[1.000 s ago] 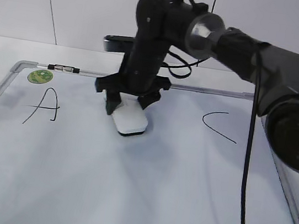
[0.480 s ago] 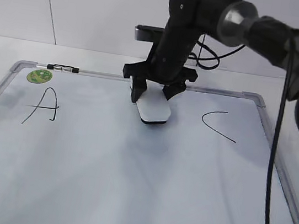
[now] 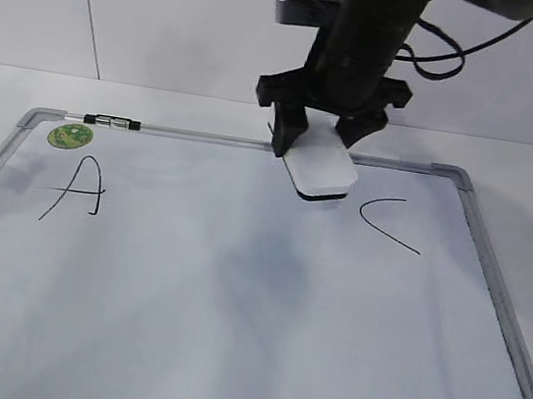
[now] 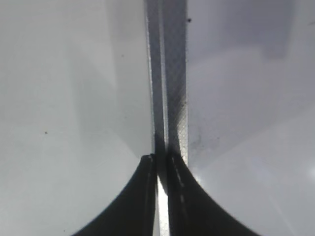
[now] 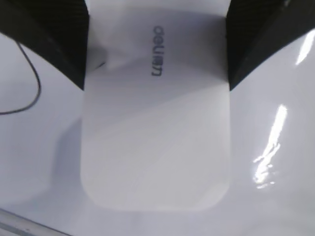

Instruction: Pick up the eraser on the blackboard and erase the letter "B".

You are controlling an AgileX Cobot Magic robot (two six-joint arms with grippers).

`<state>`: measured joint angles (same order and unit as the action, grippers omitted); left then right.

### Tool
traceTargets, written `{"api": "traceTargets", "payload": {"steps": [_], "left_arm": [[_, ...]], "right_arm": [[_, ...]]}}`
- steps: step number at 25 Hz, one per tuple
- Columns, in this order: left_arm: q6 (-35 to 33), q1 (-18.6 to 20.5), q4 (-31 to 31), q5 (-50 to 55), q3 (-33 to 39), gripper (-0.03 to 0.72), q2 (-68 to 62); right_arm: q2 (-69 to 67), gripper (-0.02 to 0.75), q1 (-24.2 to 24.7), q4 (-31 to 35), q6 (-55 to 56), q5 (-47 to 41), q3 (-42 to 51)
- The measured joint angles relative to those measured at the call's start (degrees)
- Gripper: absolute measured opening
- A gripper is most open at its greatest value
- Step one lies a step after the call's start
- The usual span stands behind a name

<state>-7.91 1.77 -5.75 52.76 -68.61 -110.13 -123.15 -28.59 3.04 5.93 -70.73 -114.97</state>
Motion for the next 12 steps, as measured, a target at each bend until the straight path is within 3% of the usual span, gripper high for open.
{"api": "traceTargets", "payload": {"steps": [5, 12], "left_arm": [[0.00, 0.00, 0.00, 0.00, 0.00, 0.018, 0.00], [0.00, 0.00, -0.38, 0.00, 0.00, 0.018, 0.00]], "right_arm": [[7.98, 0.547, 1.89, -1.27, 0.61, 0.00, 8.38], [18.09, 0.547, 8.97, 0.37, 0.48, 3.30, 24.86]]}}
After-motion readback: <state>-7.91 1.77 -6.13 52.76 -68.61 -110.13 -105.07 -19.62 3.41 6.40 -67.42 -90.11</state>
